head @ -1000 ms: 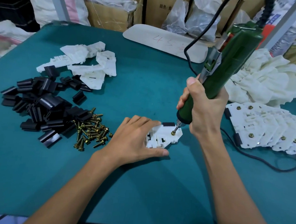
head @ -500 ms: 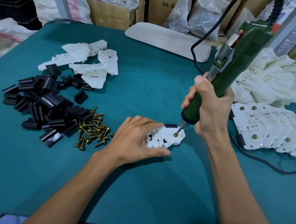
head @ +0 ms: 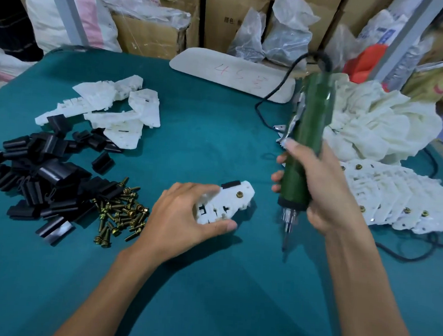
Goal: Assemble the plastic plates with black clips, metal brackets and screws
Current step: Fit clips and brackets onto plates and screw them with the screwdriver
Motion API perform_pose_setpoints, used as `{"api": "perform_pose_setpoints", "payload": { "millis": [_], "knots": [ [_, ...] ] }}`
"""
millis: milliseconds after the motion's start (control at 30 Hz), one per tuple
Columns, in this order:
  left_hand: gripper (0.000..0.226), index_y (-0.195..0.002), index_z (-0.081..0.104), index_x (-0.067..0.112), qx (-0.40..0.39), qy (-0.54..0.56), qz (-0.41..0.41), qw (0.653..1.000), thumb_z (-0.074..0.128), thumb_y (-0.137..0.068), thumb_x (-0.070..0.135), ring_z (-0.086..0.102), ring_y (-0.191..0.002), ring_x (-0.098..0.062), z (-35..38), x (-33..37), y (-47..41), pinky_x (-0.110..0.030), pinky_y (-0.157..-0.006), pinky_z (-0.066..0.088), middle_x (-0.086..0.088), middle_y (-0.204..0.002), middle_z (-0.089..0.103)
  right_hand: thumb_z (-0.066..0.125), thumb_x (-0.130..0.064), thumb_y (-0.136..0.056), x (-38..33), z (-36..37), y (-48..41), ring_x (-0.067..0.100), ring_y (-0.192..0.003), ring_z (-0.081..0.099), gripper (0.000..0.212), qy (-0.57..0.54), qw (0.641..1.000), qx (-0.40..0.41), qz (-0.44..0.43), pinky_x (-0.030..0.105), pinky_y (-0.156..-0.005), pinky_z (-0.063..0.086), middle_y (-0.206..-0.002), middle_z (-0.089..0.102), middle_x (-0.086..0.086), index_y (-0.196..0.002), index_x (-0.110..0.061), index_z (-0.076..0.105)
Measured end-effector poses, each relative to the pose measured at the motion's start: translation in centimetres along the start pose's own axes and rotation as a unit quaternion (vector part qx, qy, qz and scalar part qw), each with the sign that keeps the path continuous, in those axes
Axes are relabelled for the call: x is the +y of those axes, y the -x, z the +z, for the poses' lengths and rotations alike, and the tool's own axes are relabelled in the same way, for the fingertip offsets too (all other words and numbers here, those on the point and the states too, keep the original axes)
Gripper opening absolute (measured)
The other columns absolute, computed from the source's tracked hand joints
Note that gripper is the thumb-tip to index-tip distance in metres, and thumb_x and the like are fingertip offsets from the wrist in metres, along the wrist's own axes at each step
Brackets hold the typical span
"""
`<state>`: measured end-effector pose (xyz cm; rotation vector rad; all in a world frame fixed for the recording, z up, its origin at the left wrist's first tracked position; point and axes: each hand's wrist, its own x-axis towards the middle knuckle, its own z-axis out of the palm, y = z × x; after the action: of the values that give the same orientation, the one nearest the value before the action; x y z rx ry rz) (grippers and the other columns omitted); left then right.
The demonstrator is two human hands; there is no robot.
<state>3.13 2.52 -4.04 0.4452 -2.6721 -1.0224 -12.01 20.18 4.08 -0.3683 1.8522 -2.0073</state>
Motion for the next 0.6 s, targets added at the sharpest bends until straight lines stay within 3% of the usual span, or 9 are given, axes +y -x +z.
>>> {"api": "perform_pose_setpoints", "payload": {
  "millis": [67,133,233,300,367,400,467,533,600],
  "knots": [
    [0.071,-0.121,0.059,0.050,0.061,0.073,-0.045,0.994,0.060,-0.060,0.087,0.046,-0.103,0.012,-0.3,0.0,-0.1,-0.016,-0.082,0.038,0.046,-0.105,0.052,0.075,-0.038,-0.085,1.5,-0.4,1.2,0.019,-0.069,0.063,0.033,0.096,0.992,-0.015,0.079,0.031,-0.054,0.057,-0.094,0.058,0.008,-0.107,-0.021,0.056],
    [0.060,-0.115,0.060,0.049,0.109,0.153,-0.074,0.979,0.060,-0.064,0.082,0.053,-0.100,0.011,-0.6,0.1,-0.4,-0.017,-0.078,0.042,0.041,-0.106,0.055,0.074,-0.041,-0.090,3.0,-0.1,2.6,0.019,-0.074,0.064,0.032,0.185,0.974,-0.050,0.118,0.036,-0.056,0.060,-0.096,0.057,0.005,-0.108,-0.025,0.053],
    [0.053,-0.110,0.064,0.042,0.133,0.257,-0.096,0.952,0.055,-0.073,0.079,0.060,-0.098,0.002,-0.9,0.6,-0.6,-0.031,-0.089,0.049,0.024,-0.103,0.066,0.071,-0.058,-0.085,4.6,0.6,4.0,0.019,-0.096,0.067,0.051,0.419,0.900,-0.084,0.082,0.041,-0.086,0.055,-0.107,0.066,-0.005,-0.118,-0.028,0.045],
    [0.052,-0.107,0.064,0.042,0.132,0.302,-0.105,0.938,0.049,-0.076,0.081,0.059,-0.092,0.000,-1.0,1.5,-0.5,-0.039,-0.092,0.049,0.023,-0.097,0.065,0.065,-0.067,-0.083,4.8,1.0,4.5,0.018,-0.114,0.061,0.065,0.493,0.866,-0.073,0.050,0.036,-0.098,0.048,-0.121,0.064,-0.006,-0.132,-0.030,0.045],
    [0.055,-0.107,0.063,0.043,0.128,0.317,-0.105,0.934,0.040,-0.078,0.084,0.059,-0.091,0.004,-0.7,2.9,-0.3,-0.039,-0.092,0.048,0.025,-0.099,0.065,0.054,-0.075,-0.085,4.2,1.5,5.2,0.011,-0.127,0.050,0.073,0.479,0.877,-0.047,-0.013,0.032,-0.107,0.041,-0.134,0.055,-0.009,-0.142,-0.030,0.045],
    [0.057,-0.107,0.063,0.043,0.126,0.318,-0.100,0.935,0.036,-0.080,0.085,0.060,-0.094,0.003,-0.4,3.6,0.0,-0.040,-0.092,0.050,0.023,-0.102,0.066,0.050,-0.078,-0.084,3.8,1.9,5.5,0.006,-0.126,0.050,0.076,0.424,0.904,-0.043,-0.036,0.028,-0.107,0.041,-0.136,0.054,-0.012,-0.144,-0.032,0.044],
    [0.055,-0.111,0.061,0.045,0.110,0.319,-0.080,0.938,0.032,-0.084,0.083,0.062,-0.102,-0.005,0.2,5.2,0.5,-0.045,-0.093,0.051,0.019,-0.107,0.067,0.054,-0.078,-0.078,3.0,2.7,6.1,-0.001,-0.108,0.063,0.076,0.259,0.964,-0.051,-0.031,0.018,-0.094,0.049,-0.124,0.064,-0.017,-0.142,-0.039,0.045],
    [0.052,-0.117,0.059,0.052,0.080,0.332,-0.058,0.938,0.032,-0.084,0.083,0.061,-0.113,-0.003,0.7,6.6,1.2,-0.041,-0.097,0.050,0.024,-0.116,0.066,0.066,-0.064,-0.081,2.9,2.8,6.0,0.005,-0.095,0.070,0.061,0.177,0.983,-0.028,-0.032,0.027,-0.088,0.055,-0.108,0.072,-0.012,-0.135,-0.040,0.049],
    [0.052,-0.120,0.059,0.051,0.049,0.335,-0.031,0.940,0.036,-0.084,0.081,0.058,-0.116,0.004,0.7,7.3,1.7,-0.032,-0.097,0.046,0.026,-0.121,0.065,0.070,-0.036,-0.092,2.7,1.7,5.4,0.006,-0.097,0.069,0.039,0.199,0.977,0.042,-0.065,0.033,-0.092,0.054,-0.105,0.072,-0.012,-0.128,-0.036,0.055]
  ]
}}
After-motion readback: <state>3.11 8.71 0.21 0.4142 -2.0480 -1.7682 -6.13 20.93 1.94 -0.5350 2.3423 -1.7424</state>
